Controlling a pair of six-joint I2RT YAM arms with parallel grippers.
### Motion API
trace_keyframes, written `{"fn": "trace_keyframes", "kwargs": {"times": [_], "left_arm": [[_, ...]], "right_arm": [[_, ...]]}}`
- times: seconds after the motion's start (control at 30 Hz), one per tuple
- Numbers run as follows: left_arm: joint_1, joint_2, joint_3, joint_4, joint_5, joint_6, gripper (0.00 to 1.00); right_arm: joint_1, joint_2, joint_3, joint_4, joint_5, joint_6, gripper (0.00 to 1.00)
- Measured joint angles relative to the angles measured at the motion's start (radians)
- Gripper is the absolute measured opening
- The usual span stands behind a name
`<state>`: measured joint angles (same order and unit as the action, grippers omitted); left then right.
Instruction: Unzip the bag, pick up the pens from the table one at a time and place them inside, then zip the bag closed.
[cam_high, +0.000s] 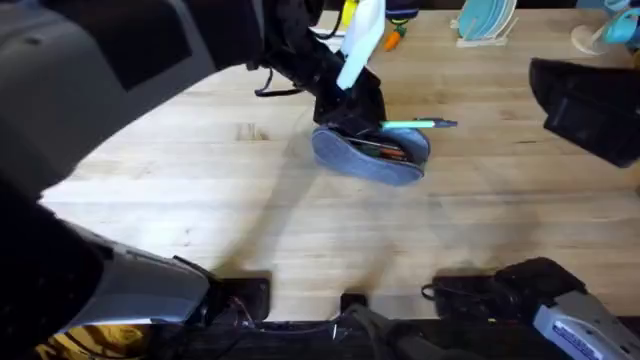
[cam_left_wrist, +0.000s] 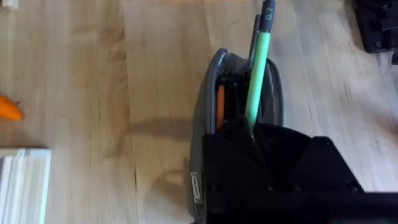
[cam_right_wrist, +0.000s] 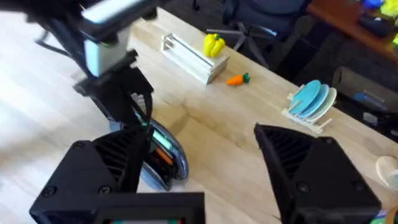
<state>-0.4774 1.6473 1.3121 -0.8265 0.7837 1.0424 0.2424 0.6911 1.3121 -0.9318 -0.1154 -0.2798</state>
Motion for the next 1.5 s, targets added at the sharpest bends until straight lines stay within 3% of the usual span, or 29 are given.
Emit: {"fn": "trace_keyframes", "kwargs": {"times": [0.13, 0.27, 0.6, 0.9, 0.97, 1.03, 1.13, 1.2, 1.5], "left_arm": [[-0.036, 0.077, 0.000, 0.029, 0.036, 0.025, 0.041], [-0.052, 0.124, 0.000, 0.006, 0.023, 0.045, 0.041], [-0.055, 0.139, 0.000, -0.069, -0.226, 0.058, 0.040], [-0.059, 0.138, 0.001, -0.075, -0.274, 0.058, 0.044], [-0.059, 0.138, 0.001, -0.074, -0.279, 0.060, 0.119], [-0.059, 0.138, 0.002, -0.073, -0.285, 0.062, 0.322], [-0.059, 0.138, 0.002, -0.071, -0.291, 0.063, 0.764], [-0.059, 0.138, 0.003, -0.071, -0.293, 0.061, 0.965], [-0.059, 0.138, 0.006, -0.071, -0.295, 0.061, 0.993]], "right_arm": [[0.000, -0.036, 0.000, 0.000, 0.000, 0.000, 0.998], [0.000, -0.044, 0.000, -0.001, 0.000, 0.000, 0.998], [0.000, -0.044, 0.000, -0.001, 0.000, 0.000, 0.997], [0.000, -0.044, 0.000, -0.001, 0.000, 0.000, 0.998], [0.000, -0.044, 0.000, -0.001, 0.000, 0.000, 0.998], [0.000, -0.044, 0.000, -0.001, 0.000, 0.000, 0.998], [0.000, -0.044, 0.000, -0.001, 0.000, 0.000, 0.998], [0.000, -0.044, 0.000, -0.001, 0.000, 0.000, 0.998], [0.000, -0.044, 0.000, -0.001, 0.000, 0.000, 0.998]]}}
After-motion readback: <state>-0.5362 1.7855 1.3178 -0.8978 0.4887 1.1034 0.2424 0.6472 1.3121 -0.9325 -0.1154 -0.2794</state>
